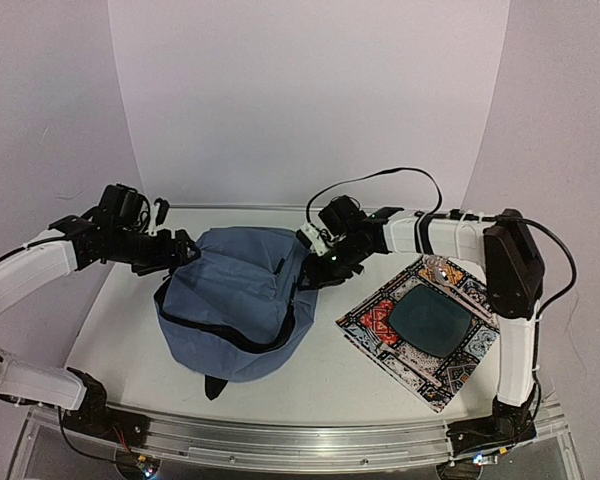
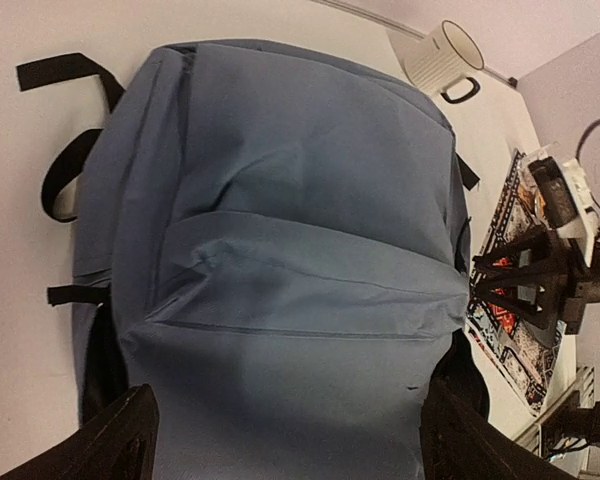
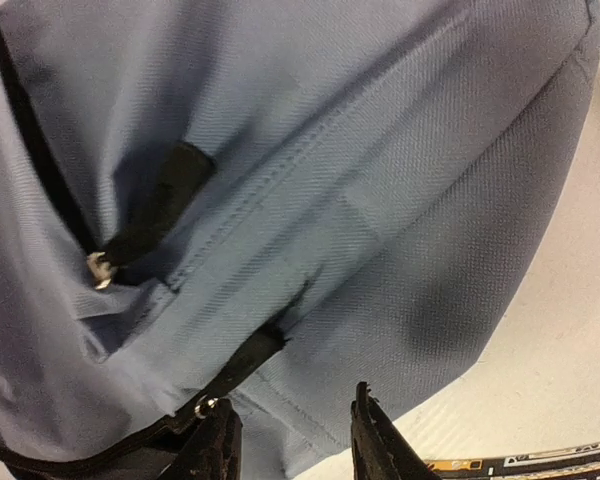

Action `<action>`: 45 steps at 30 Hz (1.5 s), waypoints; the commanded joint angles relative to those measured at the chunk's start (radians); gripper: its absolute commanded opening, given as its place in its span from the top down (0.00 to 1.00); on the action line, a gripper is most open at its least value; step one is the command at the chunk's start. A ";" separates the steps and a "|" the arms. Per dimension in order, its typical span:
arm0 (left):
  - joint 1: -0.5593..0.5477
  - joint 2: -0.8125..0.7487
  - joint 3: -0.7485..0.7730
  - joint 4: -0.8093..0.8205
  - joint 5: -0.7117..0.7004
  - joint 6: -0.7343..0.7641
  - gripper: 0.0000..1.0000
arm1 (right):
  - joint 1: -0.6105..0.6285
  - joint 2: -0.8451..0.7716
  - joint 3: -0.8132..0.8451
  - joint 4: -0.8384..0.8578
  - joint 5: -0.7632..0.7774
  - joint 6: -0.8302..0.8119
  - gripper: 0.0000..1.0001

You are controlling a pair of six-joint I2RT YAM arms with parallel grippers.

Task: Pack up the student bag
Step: Place the largest pocket of the student bag, then hold the student bag at the center of the board, then pick up the largest pocket of the bag from the student bag, then zip the student bag into the largest pocket of the bag.

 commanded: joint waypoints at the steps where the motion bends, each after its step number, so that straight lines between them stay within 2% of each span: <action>1: -0.055 0.082 0.090 0.052 0.007 0.039 0.08 | -0.017 0.039 0.036 0.038 -0.059 0.034 0.63; 10: -0.192 0.251 0.177 0.070 -0.037 0.060 0.08 | -0.025 0.080 0.041 0.126 -0.180 0.045 0.58; 16: -0.230 0.313 0.192 0.075 -0.051 0.069 0.09 | -0.026 0.110 0.048 0.139 -0.194 0.060 0.58; 20: -0.249 0.345 0.194 0.082 -0.056 0.075 0.09 | -0.025 0.112 0.046 0.141 -0.207 0.059 0.67; 25: -0.277 0.401 0.197 0.093 -0.075 0.074 0.09 | -0.023 0.064 0.007 0.149 -0.232 0.053 0.92; 27: -0.284 0.425 0.203 0.098 -0.085 0.067 0.09 | -0.024 0.031 -0.022 0.152 -0.241 0.048 1.00; 37: -0.286 0.550 0.268 0.114 -0.143 0.006 0.10 | 0.042 -0.150 -0.189 0.154 -0.282 0.025 1.00; 45: -0.286 0.657 0.321 0.133 -0.166 -0.081 0.11 | 0.213 -0.223 -0.256 0.154 -0.301 0.050 1.00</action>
